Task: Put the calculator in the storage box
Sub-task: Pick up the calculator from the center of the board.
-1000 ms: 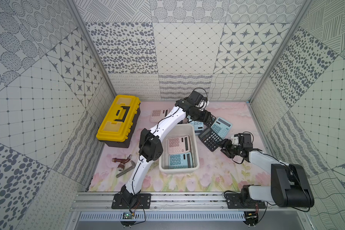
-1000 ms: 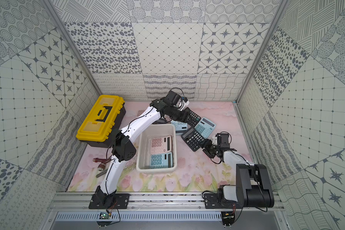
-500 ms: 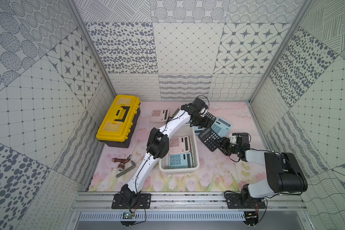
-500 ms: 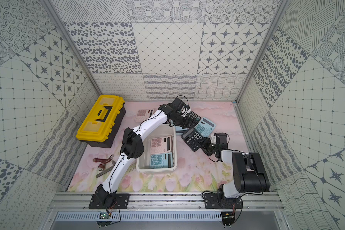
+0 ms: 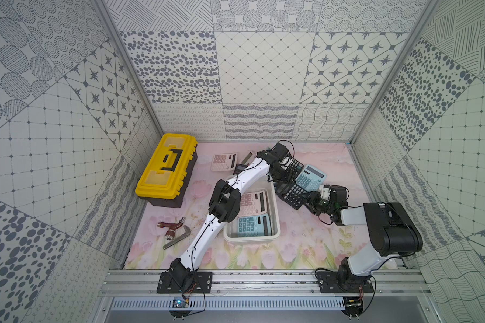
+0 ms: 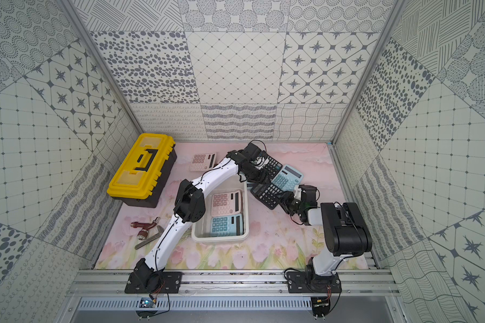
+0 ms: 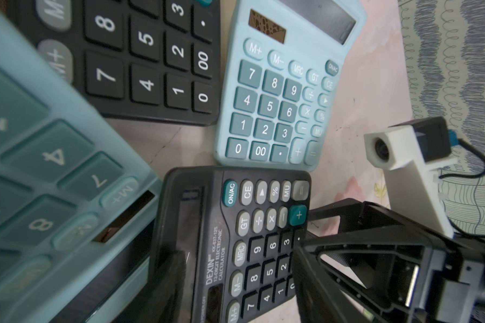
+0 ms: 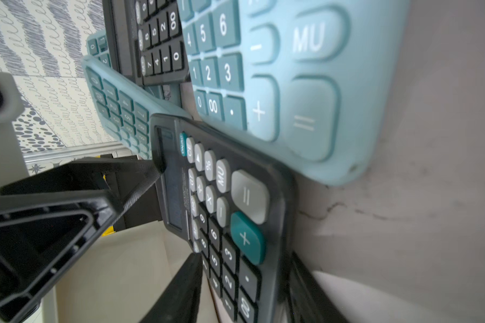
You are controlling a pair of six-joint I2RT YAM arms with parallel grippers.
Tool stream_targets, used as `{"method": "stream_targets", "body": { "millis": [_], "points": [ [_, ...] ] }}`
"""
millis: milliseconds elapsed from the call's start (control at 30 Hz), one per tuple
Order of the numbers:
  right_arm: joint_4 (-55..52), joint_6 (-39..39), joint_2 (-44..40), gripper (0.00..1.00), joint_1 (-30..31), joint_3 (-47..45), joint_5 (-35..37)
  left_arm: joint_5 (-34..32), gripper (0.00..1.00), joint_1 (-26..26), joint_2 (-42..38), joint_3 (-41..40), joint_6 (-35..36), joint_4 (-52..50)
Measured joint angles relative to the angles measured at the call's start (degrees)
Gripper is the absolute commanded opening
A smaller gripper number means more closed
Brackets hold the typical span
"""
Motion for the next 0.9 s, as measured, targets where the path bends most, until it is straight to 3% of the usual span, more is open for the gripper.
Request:
{"method": "stream_targets", "body": {
  "millis": [167, 600, 767, 900],
  "points": [
    [3.80, 1.97, 2.12, 0.44, 0.02, -0.02, -0.33, 1.03, 0.63, -0.17, 0.00, -1.27, -0.66, 0.59],
    [15.19, 7.43, 4.20, 0.09, 0.09, -0.94, -3.56, 4.68, 0.61, -0.31, -0.37, -3.26, -3.08, 2.82],
    [13.53, 8.31, 1.18, 0.05, 0.17, -2.51, -3.26, 5.70, 0.62, -0.35, -3.37, -4.11, -4.59, 2.67],
    [5.95, 7.67, -5.40, 0.02, 0.17, -3.13, -2.10, 6.51, 0.65, -0.35, -7.65, -4.37, -5.68, 2.60]
  ]
}}
